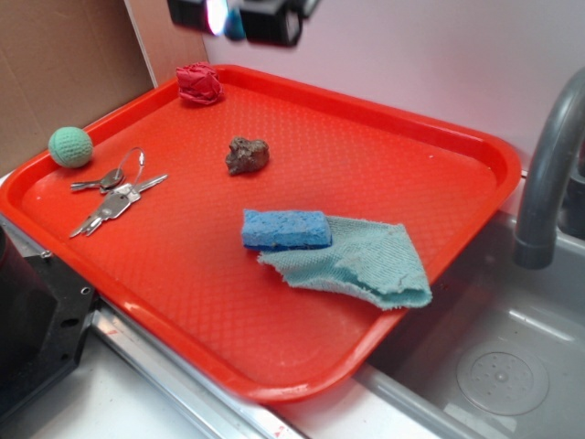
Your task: Grab the plastic pickle.
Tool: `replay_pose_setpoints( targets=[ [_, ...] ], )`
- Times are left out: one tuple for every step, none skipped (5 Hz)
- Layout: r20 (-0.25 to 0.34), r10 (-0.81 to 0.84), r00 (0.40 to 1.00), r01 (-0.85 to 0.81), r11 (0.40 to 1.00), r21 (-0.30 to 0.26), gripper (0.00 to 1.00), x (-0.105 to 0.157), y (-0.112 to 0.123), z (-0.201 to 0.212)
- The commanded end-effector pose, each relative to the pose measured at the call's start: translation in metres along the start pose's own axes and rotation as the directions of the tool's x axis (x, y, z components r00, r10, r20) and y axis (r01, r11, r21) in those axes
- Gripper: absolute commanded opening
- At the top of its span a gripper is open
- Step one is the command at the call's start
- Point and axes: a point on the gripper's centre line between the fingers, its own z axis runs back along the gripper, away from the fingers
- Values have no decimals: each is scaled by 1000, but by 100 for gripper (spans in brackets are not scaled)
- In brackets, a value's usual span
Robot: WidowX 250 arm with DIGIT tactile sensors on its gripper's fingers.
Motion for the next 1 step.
replay_pose_setpoints(
  targets=[
    [-188,44,981,-82,977,-196,0,-56,42,84]
  ],
)
